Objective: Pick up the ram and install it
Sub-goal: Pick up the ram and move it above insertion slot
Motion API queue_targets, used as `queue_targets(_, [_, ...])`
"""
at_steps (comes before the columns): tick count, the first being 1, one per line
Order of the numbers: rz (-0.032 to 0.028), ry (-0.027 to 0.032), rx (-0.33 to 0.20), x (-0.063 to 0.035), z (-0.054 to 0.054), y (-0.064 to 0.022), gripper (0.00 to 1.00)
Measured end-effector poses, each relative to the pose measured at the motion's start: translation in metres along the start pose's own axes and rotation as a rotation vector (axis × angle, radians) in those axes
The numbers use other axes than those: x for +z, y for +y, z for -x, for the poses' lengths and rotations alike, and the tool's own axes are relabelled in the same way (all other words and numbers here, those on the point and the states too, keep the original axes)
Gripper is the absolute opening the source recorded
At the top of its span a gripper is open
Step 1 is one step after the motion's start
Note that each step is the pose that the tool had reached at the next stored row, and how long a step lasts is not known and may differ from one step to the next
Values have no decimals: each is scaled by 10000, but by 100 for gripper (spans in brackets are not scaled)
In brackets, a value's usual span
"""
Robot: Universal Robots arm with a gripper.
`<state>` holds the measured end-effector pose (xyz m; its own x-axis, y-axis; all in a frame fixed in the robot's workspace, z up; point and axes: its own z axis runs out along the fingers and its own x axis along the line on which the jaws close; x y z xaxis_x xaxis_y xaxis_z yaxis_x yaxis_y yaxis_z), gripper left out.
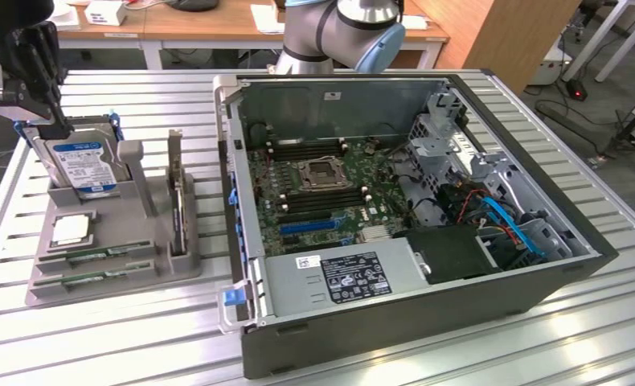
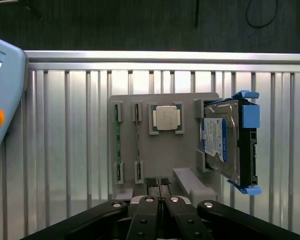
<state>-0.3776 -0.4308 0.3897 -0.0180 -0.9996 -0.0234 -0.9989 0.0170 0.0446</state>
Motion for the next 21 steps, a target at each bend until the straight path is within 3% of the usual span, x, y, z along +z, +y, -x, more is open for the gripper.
queue_targets(3, [1,0,0,0,0,0,16])
queue_targets(6, [0,0,0,0,0,0,29])
queue_targets(10, [-1,-2,0,14,0,-1,29])
queue_targets(17, [-12,0,-2,131,-3,-5,29])
queue_targets(21, [-10,1,-2,135,-5,-4,29])
